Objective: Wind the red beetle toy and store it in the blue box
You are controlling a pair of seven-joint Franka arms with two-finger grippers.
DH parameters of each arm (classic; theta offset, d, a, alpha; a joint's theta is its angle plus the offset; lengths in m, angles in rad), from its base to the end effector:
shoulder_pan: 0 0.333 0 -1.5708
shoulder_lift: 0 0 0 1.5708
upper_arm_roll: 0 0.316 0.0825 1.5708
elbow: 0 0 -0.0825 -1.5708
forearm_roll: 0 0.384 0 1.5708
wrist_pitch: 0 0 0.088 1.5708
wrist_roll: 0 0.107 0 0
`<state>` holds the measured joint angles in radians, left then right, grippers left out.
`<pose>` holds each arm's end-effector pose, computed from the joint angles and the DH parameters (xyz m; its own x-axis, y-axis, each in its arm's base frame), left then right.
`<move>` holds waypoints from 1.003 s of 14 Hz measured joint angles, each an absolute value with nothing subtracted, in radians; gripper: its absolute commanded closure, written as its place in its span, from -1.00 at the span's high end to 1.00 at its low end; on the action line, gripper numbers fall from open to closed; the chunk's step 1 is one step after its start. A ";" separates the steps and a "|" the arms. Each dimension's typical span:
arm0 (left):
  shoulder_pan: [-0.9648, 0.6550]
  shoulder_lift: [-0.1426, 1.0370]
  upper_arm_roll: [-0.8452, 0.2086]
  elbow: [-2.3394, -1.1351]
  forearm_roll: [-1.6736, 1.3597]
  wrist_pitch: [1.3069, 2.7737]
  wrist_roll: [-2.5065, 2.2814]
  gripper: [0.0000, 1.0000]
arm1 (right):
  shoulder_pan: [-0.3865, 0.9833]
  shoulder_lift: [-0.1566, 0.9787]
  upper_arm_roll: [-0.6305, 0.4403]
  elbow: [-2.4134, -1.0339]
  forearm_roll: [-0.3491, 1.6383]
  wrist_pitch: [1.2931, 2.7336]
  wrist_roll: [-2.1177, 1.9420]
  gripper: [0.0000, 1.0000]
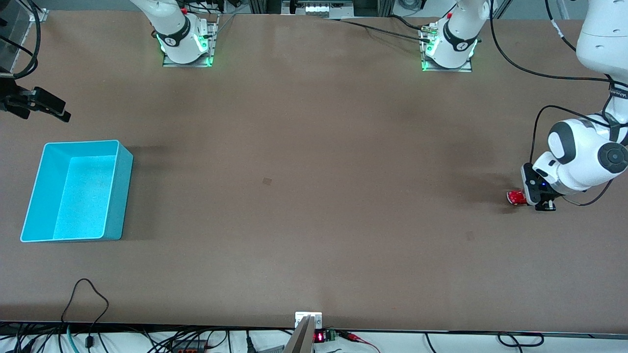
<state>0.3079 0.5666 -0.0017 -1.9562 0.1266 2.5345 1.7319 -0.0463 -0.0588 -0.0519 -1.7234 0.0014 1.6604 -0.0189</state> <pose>0.5900 0.1851 0.1844 0.0415 -0.9965 -0.0727 -0.9991 -0.0419 0.0037 0.5387 -0.0537 0.5921 0.9968 -0.0792 -0.0042 -0.0793 -0.9968 -0.0045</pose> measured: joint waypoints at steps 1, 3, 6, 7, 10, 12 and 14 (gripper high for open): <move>0.308 0.574 -0.002 -1.956 0.127 2.535 1.732 1.00 | -0.046 -0.059 -0.052 -1.723 0.001 1.660 -0.019 1.00; 0.308 0.582 -0.002 -1.956 0.127 2.535 1.732 1.00 | -0.046 -0.059 -0.052 -1.723 0.001 1.660 -0.019 1.00; 0.309 0.581 -0.002 -1.952 0.127 2.532 1.732 1.00 | -0.046 -0.059 -0.051 -1.723 0.001 1.660 -0.019 1.00; 0.309 0.580 -0.002 -1.949 0.127 2.527 1.732 1.00 | -0.046 -0.059 -0.051 -1.723 0.001 1.660 -0.019 1.00; 0.309 0.564 -0.002 -1.939 0.127 2.479 1.729 1.00 | -0.046 -0.059 -0.050 -1.723 0.001 1.660 -0.019 1.00; 0.309 0.535 -0.002 -1.932 0.127 2.425 1.729 1.00 | -0.046 -0.059 -0.050 -1.723 0.001 1.660 -0.019 1.00; 0.309 0.496 -0.002 -1.930 0.127 2.390 1.729 1.00 | -0.046 -0.059 -0.050 -1.723 0.001 1.660 -0.019 1.00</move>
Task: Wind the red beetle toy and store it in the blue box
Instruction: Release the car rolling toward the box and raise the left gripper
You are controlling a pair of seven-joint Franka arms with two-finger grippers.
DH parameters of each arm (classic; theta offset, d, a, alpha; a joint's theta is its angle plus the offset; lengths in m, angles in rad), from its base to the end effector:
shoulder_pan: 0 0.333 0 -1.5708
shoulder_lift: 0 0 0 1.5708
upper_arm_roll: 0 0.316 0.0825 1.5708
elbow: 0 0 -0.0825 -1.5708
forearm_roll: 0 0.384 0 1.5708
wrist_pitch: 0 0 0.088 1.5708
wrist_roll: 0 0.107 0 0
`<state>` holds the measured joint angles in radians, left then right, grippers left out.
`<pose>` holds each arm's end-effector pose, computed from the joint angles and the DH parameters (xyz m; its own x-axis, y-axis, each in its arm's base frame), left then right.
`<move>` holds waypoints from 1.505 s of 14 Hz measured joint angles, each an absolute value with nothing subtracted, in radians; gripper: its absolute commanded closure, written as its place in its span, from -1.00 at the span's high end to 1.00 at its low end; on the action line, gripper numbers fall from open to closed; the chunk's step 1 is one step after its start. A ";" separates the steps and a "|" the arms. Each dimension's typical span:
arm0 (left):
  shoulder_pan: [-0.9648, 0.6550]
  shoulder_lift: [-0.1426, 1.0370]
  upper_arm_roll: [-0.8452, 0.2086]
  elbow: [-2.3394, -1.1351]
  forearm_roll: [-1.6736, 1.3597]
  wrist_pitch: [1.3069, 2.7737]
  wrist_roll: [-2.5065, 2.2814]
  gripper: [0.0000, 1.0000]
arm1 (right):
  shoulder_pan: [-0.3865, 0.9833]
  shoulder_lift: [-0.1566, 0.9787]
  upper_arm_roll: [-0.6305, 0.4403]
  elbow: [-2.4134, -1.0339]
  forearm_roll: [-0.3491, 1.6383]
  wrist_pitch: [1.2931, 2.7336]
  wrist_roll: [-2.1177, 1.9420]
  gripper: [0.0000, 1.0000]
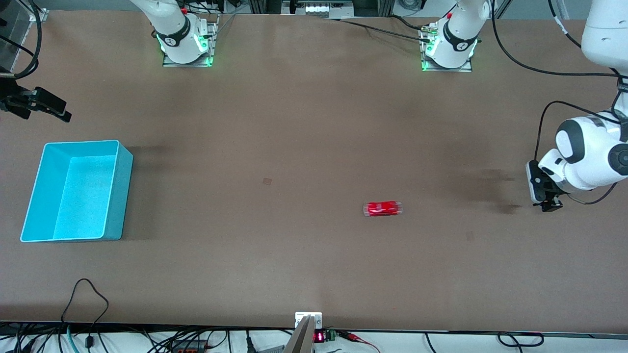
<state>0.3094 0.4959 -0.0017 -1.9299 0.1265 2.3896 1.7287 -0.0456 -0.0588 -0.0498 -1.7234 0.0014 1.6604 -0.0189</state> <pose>0.5918 0.1893 0.2260 0.0538 -0.9958 -0.0747 -0.9970 -0.0578 0.0523 0.5389 -0.0521 0.5921 0.9971 -0.0765 -0.0042 -0.0765 -0.9971 -0.0044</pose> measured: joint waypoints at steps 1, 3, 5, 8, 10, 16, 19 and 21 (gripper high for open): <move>0.309 0.480 -0.002 -1.928 0.127 2.382 1.729 1.00 | -0.046 -0.059 -0.050 -1.723 0.001 1.660 -0.019 1.00; 0.309 0.463 -0.003 -1.911 0.127 2.357 1.730 1.00 | -0.046 -0.059 -0.050 -1.723 0.001 1.660 -0.019 1.00; 0.304 0.462 -0.006 -1.871 0.127 2.304 1.731 1.00 | -0.046 -0.059 -0.050 -1.723 0.001 1.660 -0.019 1.00; 0.292 0.461 -0.012 -1.780 0.127 2.171 1.727 1.00 | -0.046 -0.059 -0.050 -1.723 0.001 1.660 -0.019 1.00; 0.291 0.459 -0.012 -1.711 0.127 2.062 1.714 1.00 | -0.046 -0.059 -0.050 -1.723 0.001 1.660 -0.019 1.00; 0.290 0.452 -0.012 -1.533 0.126 1.751 1.594 1.00 | -0.046 -0.057 -0.050 -1.723 0.001 1.660 -0.019 1.00; 0.285 0.447 -0.045 -1.443 0.126 1.603 1.476 1.00 | -0.046 -0.056 -0.050 -1.724 0.001 1.660 -0.019 1.00; 0.273 0.425 -0.062 -1.399 0.126 1.553 1.356 1.00 | -0.046 -0.052 -0.050 -1.724 0.001 1.660 -0.019 1.00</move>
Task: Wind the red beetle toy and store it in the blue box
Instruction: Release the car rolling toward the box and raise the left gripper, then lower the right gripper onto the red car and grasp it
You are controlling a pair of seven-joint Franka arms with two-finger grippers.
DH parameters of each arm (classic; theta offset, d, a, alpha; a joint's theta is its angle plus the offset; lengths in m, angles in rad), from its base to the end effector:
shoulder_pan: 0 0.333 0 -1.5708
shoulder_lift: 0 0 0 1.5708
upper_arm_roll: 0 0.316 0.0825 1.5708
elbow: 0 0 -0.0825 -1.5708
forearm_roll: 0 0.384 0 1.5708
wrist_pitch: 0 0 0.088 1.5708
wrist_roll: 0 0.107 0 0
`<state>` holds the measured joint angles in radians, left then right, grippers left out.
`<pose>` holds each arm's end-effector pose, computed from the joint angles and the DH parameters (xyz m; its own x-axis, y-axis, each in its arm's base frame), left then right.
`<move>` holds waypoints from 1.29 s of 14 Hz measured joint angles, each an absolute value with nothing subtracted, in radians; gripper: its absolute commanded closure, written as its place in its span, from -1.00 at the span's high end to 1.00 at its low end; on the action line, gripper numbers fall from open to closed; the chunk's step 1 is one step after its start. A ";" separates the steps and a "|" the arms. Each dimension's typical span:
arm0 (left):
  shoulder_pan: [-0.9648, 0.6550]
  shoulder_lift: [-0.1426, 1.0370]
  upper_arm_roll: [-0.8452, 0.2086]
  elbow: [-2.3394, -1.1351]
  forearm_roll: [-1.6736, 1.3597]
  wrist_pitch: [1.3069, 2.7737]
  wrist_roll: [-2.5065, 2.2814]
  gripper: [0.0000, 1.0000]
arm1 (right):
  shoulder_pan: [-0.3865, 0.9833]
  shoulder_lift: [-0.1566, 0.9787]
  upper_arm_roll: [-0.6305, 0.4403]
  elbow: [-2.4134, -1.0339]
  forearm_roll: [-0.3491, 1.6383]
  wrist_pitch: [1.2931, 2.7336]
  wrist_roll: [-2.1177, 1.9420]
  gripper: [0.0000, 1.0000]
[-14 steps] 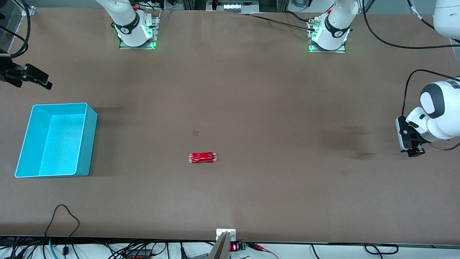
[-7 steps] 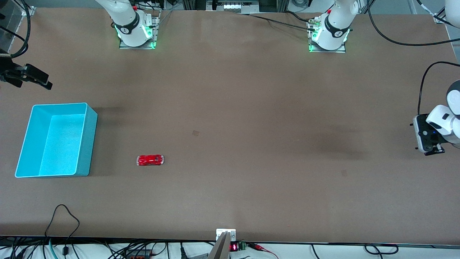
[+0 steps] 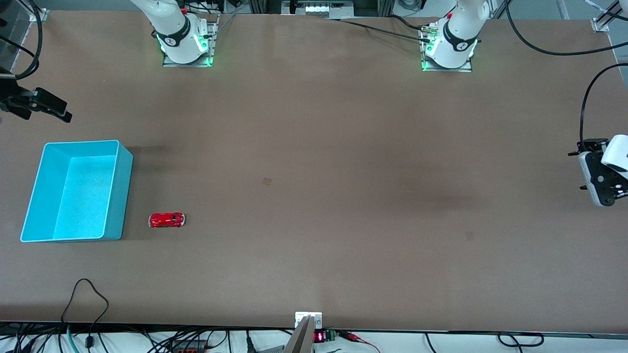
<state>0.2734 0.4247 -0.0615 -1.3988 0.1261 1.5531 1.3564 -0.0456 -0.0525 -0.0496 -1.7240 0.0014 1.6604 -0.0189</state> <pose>0.6352 0.1572 0.4451 0.3802 -0.9125 -0.1511 -0.8815 -0.4069 0.2396 0.5405 -0.0521 0.5884 0.9970 -0.0762 -0.0111 -0.0763 -0.9971 -0.0042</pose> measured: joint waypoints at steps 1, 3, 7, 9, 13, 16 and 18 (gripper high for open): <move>0.267 0.403 -0.071 -1.387 0.126 1.535 1.289 1.00 | -0.046 -0.047 -0.050 -1.724 0.001 1.660 -0.019 1.00; 0.255 0.351 -0.094 -1.381 0.126 1.504 1.117 1.00 | -0.046 -0.029 -0.049 -1.724 0.001 1.662 -0.019 1.00; 0.240 0.298 -0.159 -1.374 0.126 1.396 0.803 1.00 | -0.046 -0.005 -0.049 -1.724 0.001 1.663 -0.019 1.00; 0.205 0.262 -0.161 -1.363 0.126 1.381 0.671 1.00 | -0.046 0.008 -0.050 -1.725 0.001 1.670 -0.019 1.00; 0.123 0.176 -0.082 -1.426 0.054 1.413 0.342 1.00 | -0.046 0.091 -0.048 -1.707 0.002 1.739 -0.021 1.00; 0.044 0.075 0.002 -1.591 0.033 1.571 0.122 1.00 | -0.031 0.230 -0.039 -1.589 0.003 1.760 -0.085 1.00; 0.030 0.009 0.006 -1.680 0.024 1.638 0.026 1.00 | -0.002 0.332 -0.037 -1.509 0.003 1.793 -0.165 1.00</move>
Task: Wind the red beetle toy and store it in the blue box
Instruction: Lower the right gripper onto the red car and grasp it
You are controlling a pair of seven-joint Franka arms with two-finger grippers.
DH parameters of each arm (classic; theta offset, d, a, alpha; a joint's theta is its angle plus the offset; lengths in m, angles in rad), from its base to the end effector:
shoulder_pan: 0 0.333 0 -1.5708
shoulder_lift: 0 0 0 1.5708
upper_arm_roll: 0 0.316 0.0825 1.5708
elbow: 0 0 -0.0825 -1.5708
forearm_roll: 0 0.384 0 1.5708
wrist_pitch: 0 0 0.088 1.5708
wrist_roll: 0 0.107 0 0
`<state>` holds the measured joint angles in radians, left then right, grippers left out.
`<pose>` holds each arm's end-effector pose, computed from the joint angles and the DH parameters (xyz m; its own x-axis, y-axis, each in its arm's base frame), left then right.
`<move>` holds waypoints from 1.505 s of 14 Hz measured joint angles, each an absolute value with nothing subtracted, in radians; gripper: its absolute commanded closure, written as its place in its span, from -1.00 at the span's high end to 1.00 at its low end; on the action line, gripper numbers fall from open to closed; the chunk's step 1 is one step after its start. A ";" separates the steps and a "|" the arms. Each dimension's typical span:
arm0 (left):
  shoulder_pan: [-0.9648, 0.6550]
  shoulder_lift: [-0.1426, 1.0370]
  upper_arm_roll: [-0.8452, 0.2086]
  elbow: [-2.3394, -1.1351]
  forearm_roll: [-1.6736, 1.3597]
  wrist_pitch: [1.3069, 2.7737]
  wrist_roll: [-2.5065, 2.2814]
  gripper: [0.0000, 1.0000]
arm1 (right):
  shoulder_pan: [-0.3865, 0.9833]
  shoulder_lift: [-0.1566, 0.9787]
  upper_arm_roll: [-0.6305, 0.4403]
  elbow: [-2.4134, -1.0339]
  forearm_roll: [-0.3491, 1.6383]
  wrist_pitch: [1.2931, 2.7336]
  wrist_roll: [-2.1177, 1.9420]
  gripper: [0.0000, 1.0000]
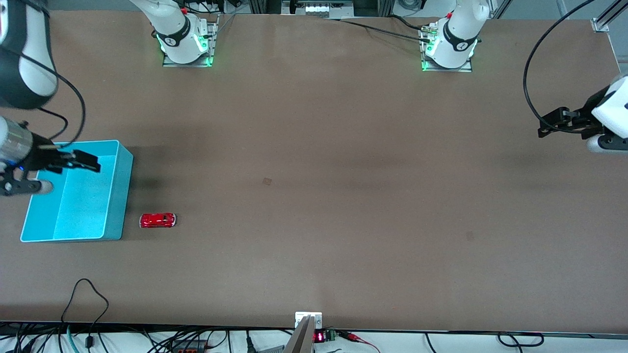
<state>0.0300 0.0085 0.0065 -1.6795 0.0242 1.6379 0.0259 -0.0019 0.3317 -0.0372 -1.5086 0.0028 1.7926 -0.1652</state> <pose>0.5583 0.0228 0.5741 0.9987 0.0089 -0.0507 0.0078 -0.9997 -0.0228 0.6554 -0.0224 0.4712 0.9908 0.1266 -0.0484 0.1268 -0.9919 0.0015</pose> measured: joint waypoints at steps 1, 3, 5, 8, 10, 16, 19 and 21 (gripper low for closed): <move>0.024 -0.011 0.007 -1.700 0.018 1.647 0.005 1.00 | 0.014 0.378 -0.036 -1.483 0.003 1.826 -0.195 1.00; 0.016 -0.027 0.007 -1.715 0.016 1.644 -0.008 1.00 | 0.049 0.456 -0.035 -1.457 0.003 1.907 -0.256 1.00; 0.010 -0.028 0.007 -1.716 0.016 1.632 -0.009 1.00 | 0.078 0.513 -0.035 -1.450 0.003 1.961 -0.326 1.00; -0.005 -0.027 0.007 -1.709 0.016 1.617 -0.014 1.00 | 0.081 0.589 -0.037 -1.446 0.003 2.022 -0.481 1.00; -0.008 -0.028 0.007 -1.703 0.016 1.605 -0.017 1.00 | 0.079 0.634 -0.041 -1.444 0.003 2.057 -0.628 1.00; -0.009 -0.028 0.007 -1.701 0.016 1.604 -0.017 1.00 | 0.069 0.721 -0.050 -1.427 0.002 2.174 -1.152 1.00; -0.009 -0.028 0.007 -1.701 0.016 1.604 -0.017 1.00 | 0.064 0.757 -0.052 -1.420 0.002 2.214 -1.314 1.00; -0.009 -0.028 0.007 -1.701 0.016 1.604 -0.017 1.00 | 0.065 0.773 -0.052 -1.418 0.002 2.218 -1.377 1.00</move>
<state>-0.0094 -0.0275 0.0071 -1.7011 0.0160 1.6035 -0.0175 0.0650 0.7730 -0.0522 -1.4177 0.0023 2.2183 -1.3772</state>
